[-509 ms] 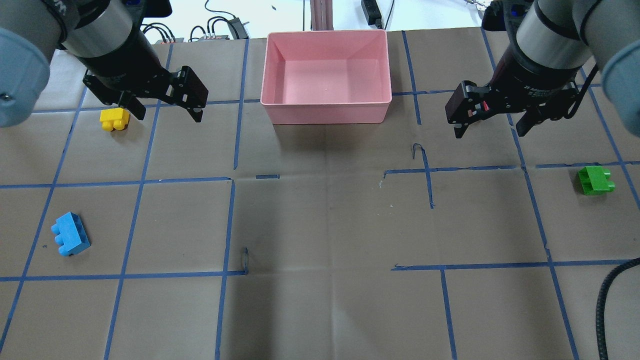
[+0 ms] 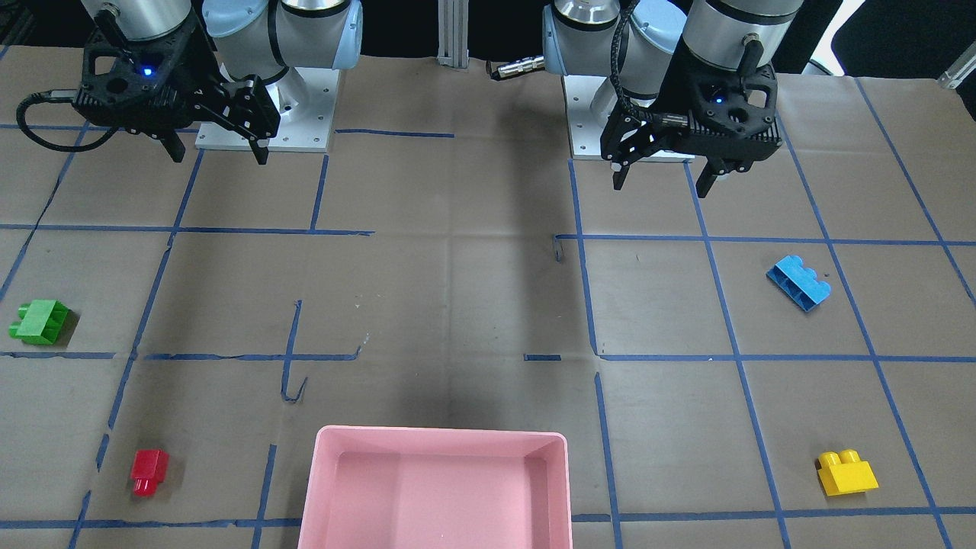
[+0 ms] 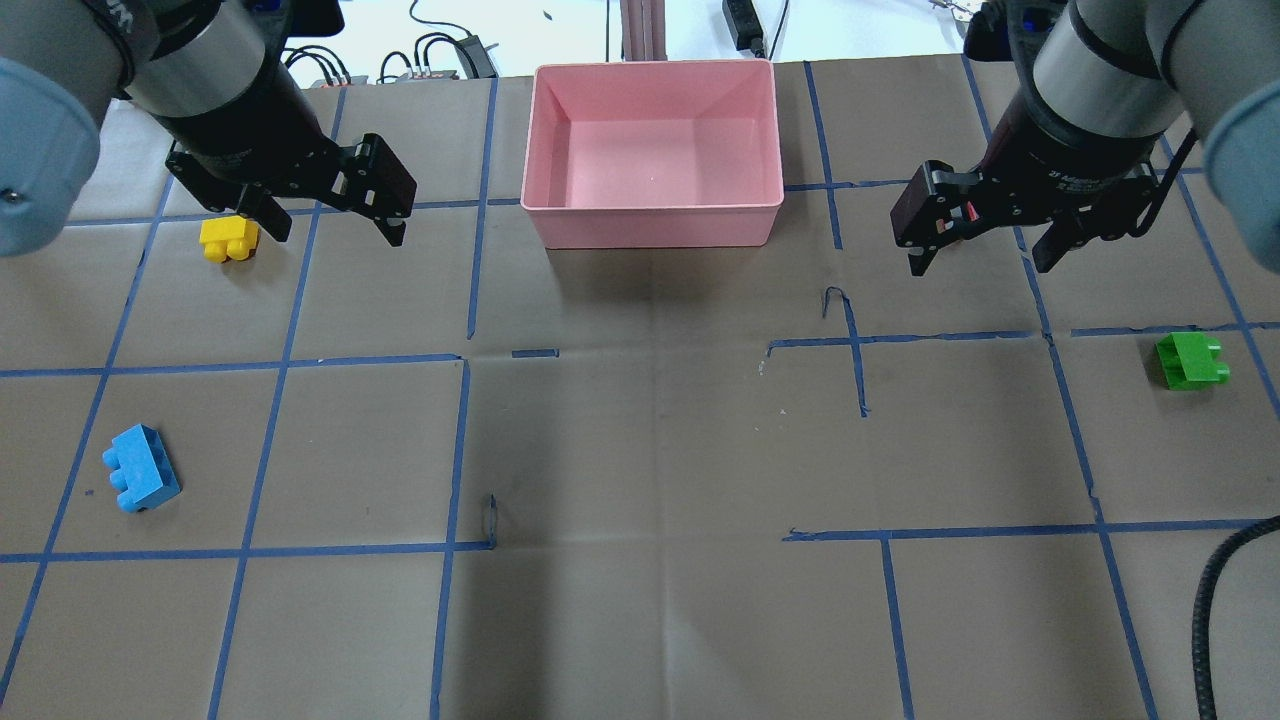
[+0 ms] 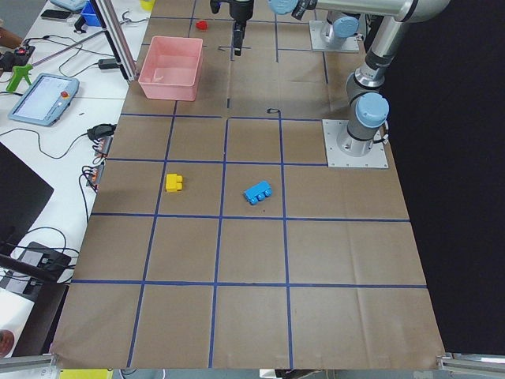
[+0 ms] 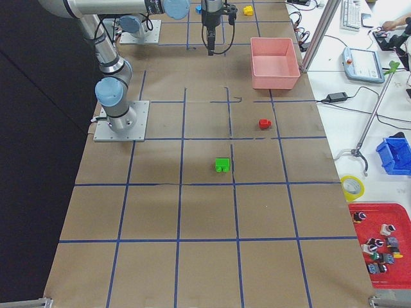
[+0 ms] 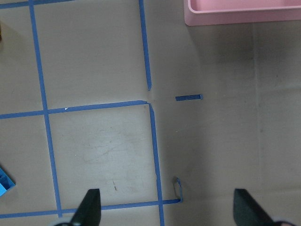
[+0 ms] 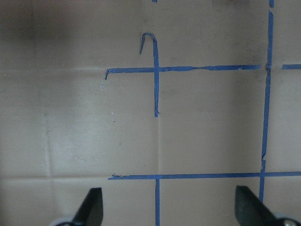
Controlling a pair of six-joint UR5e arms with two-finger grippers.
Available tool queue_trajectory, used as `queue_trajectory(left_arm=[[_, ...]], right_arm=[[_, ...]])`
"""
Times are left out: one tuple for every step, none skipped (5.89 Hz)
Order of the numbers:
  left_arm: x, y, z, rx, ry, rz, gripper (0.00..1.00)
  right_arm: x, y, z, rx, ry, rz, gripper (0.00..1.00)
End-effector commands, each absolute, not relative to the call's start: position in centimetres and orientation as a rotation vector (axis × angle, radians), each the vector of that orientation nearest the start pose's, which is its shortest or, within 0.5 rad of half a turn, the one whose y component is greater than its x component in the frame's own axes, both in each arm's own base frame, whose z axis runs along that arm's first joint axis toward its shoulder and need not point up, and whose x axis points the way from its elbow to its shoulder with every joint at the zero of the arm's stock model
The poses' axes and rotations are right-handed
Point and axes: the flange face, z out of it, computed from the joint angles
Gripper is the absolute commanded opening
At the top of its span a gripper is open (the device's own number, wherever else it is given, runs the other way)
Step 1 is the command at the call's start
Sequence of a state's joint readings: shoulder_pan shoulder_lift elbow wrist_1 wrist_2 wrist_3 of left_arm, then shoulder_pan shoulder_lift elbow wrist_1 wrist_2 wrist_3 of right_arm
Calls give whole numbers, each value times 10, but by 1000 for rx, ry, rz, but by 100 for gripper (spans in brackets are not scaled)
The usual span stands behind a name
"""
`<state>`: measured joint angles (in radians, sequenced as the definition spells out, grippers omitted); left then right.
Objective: Put all blocks into box
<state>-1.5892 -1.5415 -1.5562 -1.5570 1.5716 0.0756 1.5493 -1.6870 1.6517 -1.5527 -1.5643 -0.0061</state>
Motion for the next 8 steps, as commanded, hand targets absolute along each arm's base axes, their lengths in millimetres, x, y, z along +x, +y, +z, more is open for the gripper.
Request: queue_trajectory(left_arm=[[-143, -482, 508, 147, 3136, -82, 99], [-142, -480, 509, 149, 3135, -84, 99], [-142, -478, 507, 154, 3135, -79, 99], [-138, -478, 505, 142, 3134, -72, 99], [-114, -484, 505, 147, 3135, -72, 99], [-80, -488, 507, 154, 3133, -79, 99], [-53, -490, 509, 182, 3123, -82, 99], [-14, -493, 507, 205, 3112, -69, 99]], right_arm=[[124, -447, 501, 24, 3135, -27, 100], [124, -447, 501, 24, 3135, -31, 100], [124, -447, 501, 26, 3135, -29, 100], [124, -447, 501, 26, 3134, -31, 100], [123, -447, 501, 29, 3135, -27, 100], [122, -447, 501, 31, 3135, -27, 100], [120, -449, 500, 41, 3135, -27, 100], [112, -449, 500, 30, 3186, -27, 100]])
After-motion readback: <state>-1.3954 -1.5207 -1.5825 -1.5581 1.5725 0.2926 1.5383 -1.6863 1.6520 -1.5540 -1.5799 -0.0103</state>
